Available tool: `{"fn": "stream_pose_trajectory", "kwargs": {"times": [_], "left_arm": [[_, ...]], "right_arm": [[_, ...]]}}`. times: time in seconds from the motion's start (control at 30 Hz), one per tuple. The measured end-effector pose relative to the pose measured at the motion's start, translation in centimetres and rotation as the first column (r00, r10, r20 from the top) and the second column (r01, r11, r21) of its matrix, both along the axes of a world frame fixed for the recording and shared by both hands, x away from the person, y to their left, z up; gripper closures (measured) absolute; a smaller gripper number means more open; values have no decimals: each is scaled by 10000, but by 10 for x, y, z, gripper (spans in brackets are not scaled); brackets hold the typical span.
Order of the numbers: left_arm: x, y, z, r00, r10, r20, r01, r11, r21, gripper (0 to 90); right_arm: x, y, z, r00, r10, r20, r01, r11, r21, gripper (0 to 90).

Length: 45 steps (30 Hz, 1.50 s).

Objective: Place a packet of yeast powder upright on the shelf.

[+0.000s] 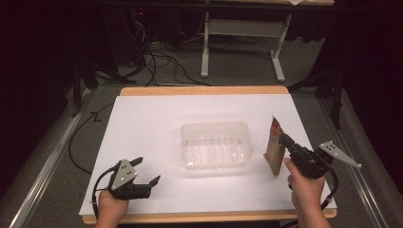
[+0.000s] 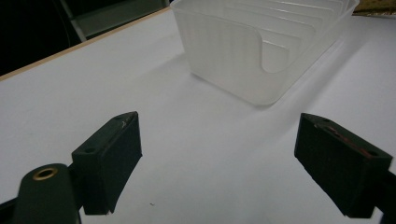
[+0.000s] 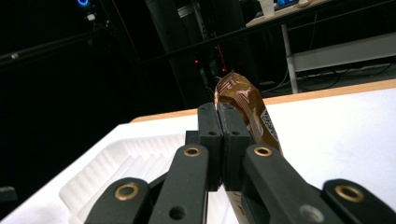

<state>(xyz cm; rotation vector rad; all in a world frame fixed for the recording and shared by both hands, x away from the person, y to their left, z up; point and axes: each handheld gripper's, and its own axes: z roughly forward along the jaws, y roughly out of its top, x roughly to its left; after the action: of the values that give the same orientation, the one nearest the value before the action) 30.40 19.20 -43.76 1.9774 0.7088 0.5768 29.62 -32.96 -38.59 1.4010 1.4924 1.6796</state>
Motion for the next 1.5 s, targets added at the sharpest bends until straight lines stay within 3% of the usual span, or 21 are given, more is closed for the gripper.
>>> {"fn": "stream_pose_trajectory", "kwargs": {"times": [0.23,0.47,0.83,1.1,1.5], "left_arm": [[0,0,0,10000,-1,9,1,10000,-9,153],[0,0,0,10000,32,43,-32,10000,-21,153],[0,0,0,9999,77,124,-77,10000,13,153],[-2,1,0,9999,120,122,-120,9999,4,153],[-1,4,1,9998,136,150,-135,9999,-75,153]], "right_arm": [[0,-5,-1,9997,-219,81,216,9992,345,900],[-4,-13,4,9979,-535,354,525,9982,293,900],[-11,-12,16,9952,-574,788,558,9982,229,900],[-13,-8,30,9928,-433,1117,411,9989,218,900],[-5,11,71,9860,-339,1630,353,9994,-53,900]]}}
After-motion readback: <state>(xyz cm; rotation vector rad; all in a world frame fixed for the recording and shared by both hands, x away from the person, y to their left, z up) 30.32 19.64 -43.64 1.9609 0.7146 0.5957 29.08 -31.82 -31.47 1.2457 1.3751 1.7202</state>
